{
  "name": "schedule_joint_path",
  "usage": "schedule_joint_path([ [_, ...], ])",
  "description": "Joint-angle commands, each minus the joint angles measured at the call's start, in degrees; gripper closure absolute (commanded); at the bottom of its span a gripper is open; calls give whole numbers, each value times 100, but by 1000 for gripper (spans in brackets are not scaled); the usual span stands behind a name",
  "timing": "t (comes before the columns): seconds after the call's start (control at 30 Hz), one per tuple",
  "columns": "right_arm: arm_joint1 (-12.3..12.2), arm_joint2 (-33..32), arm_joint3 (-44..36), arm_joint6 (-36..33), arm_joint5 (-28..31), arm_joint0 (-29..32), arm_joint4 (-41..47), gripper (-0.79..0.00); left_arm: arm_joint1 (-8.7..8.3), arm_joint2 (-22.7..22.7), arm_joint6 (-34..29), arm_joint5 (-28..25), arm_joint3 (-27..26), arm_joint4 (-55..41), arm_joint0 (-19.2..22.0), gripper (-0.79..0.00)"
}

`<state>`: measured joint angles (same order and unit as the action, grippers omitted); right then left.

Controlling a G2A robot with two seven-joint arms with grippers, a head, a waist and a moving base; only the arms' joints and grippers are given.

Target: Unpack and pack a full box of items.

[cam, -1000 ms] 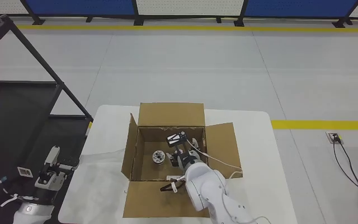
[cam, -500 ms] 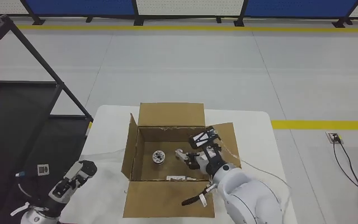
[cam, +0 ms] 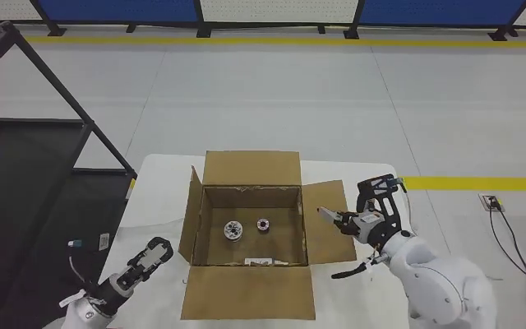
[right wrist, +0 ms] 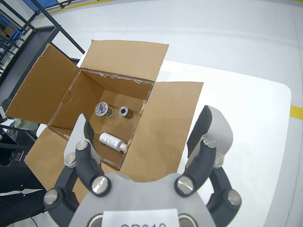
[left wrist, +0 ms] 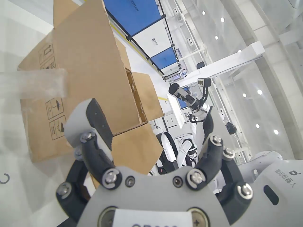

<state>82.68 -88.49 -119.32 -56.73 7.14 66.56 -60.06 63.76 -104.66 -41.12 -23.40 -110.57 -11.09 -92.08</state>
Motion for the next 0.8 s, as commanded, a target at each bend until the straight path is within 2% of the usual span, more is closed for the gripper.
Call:
schedule_joint_path([
  [0.0,0,-1,0,1,0,0,1,-785,0,-2,1,0,0,-5,-2,-785],
  [0.13,-1,-1,10,35,3,13,7,-785,2,13,10,28,-3,-43,-2,-785],
  [0.27,-30,-210,357,132,-27,-19,445,-785,-12,86,18,386,-122,-50,144,-785],
  [0.4,-103,-611,891,-281,-29,-346,934,-785,-27,349,-35,611,-220,308,363,-785],
  [0.57,-210,-921,1844,-953,-31,-866,1363,-785,-39,810,-90,970,-100,760,792,-785],
  [0.77,-298,-730,2845,-1618,250,-1387,1845,-785,-51,1193,-223,1222,51,1054,1110,-785],
])
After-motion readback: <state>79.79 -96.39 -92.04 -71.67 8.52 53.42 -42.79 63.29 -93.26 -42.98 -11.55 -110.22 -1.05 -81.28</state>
